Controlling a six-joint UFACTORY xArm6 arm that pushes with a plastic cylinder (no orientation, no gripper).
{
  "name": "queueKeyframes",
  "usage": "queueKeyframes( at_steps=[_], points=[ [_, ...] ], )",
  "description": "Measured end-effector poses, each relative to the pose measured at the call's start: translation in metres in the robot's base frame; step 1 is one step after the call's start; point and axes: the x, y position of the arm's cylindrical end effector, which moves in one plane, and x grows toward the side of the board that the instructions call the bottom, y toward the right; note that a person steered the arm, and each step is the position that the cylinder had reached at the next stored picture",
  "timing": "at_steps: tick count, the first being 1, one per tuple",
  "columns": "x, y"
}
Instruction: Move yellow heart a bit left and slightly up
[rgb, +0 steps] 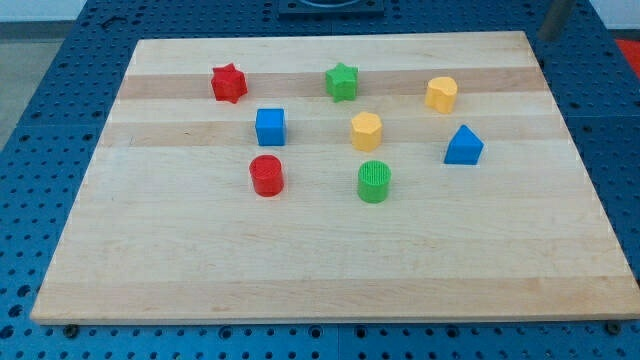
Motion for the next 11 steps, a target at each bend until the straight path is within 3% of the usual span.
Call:
queueKeyframes(
  at_steps=[1, 5, 8, 11],
  points=[
    [0.002, -0.029],
    [0.144, -0.096],
    [0.152, -0.197],
    [0.11, -0.208]
  ],
)
